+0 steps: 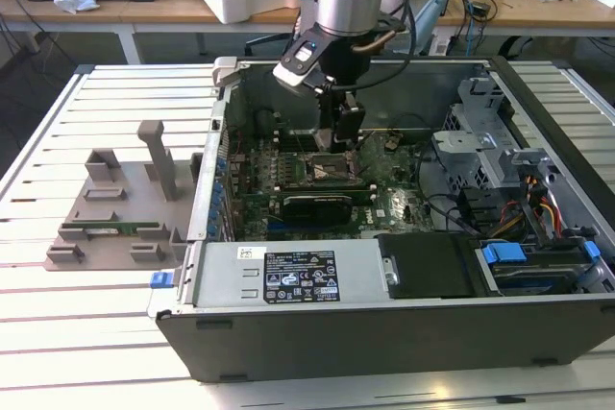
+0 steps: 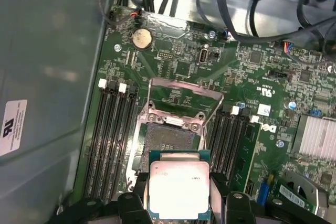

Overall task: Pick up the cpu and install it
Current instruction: 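Place the cpu into insertion slot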

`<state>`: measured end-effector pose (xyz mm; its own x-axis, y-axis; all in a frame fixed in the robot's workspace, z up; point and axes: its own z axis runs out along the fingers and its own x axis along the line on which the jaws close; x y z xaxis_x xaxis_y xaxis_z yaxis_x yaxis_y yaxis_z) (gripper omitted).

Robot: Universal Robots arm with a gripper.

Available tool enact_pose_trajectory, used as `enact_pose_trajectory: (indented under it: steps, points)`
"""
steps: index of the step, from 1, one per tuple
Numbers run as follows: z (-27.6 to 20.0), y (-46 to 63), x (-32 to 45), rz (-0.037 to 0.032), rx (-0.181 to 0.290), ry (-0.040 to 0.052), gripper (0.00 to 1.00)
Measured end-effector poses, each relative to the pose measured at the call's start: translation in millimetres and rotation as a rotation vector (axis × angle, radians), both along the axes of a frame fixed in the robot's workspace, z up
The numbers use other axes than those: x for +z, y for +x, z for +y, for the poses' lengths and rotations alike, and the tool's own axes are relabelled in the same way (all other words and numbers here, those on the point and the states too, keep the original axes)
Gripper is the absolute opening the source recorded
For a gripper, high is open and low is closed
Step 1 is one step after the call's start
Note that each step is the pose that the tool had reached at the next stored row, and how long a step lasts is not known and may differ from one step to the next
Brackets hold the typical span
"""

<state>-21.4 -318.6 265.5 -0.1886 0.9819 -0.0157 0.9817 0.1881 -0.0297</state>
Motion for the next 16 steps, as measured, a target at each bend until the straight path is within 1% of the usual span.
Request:
enact_pose_trajectory:
  steps: [4,6,10,14,16]
  points:
    - [0.0,0.0,0.0,0.0,-0.045,0.0,0.55]
    - [0.0,0.0,0.0,0.0,-0.06,0.0,0.55]
    - [0.0,0.0,0.0,0.0,-0.118,0.0,0.55]
    - [0.0,0.0,0.0,0.0,-0.152,0.0,0.55]
    - [0.0,0.0,0.0,0.0,-0.178,0.0,0.55]
